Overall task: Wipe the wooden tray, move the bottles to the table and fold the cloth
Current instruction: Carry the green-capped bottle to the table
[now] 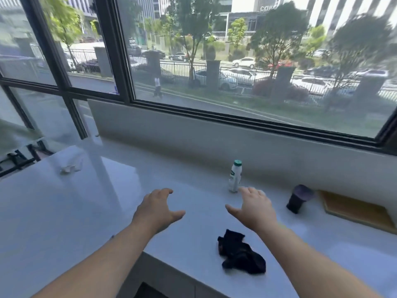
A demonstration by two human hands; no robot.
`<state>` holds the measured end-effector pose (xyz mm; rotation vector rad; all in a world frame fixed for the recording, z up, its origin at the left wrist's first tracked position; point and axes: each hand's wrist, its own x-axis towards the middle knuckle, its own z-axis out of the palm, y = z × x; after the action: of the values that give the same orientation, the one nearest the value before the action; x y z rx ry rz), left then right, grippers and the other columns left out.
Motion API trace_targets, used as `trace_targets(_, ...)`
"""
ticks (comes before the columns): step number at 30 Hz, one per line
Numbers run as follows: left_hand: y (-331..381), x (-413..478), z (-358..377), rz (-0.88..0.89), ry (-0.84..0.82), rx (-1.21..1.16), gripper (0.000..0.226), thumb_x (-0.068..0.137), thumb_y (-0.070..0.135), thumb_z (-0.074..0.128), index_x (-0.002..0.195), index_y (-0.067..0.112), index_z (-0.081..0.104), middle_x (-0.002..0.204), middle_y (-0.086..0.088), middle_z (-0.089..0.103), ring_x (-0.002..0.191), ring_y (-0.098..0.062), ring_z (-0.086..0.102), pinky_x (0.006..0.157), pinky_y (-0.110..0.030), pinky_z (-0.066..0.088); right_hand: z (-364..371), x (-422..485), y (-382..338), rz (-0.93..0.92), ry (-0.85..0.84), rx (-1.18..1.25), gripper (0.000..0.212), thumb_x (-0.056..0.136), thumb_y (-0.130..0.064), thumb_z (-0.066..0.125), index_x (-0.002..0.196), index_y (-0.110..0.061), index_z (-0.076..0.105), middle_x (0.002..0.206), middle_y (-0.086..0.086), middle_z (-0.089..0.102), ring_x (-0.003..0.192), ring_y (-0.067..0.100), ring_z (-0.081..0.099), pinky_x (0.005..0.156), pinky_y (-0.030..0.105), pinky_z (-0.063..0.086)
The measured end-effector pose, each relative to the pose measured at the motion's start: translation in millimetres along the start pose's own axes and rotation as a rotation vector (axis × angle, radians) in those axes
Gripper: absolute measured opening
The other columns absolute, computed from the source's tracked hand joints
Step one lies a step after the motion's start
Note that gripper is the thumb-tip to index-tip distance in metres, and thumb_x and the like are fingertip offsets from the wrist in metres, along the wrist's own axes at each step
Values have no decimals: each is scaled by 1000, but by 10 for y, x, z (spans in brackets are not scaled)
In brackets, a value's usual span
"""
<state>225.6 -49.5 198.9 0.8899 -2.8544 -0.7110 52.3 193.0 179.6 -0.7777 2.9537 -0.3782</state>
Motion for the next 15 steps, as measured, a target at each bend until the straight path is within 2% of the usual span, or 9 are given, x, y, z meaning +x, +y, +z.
trace_targets(7,858,723,501,138,-77,48,88,82,69,69,155,30,38,159,7,42,147,-20,33,114,-42,41,-53,369,813,138,0,8,88,87,-78,49,157,-26,36,156,-1,47,143,27,39,114,42,37)
trace_targets(11,978,1118,673,181,-128,59,90,81,72,66,156,31,38,160,8,42,147,-20,33,114,-42,39,23,531,929,194,-23,20,88,88,-77,49,158,-26,34,157,-2,45,143,27,39,112,41,39)
trace_targets(15,958,1462,781,225,-187,67,90,79,70,67,156,33,38,160,10,42,146,-18,36,108,-41,44,102,630,911,262,-51,13,84,90,-73,50,157,-24,37,157,0,45,143,27,37,112,41,39)
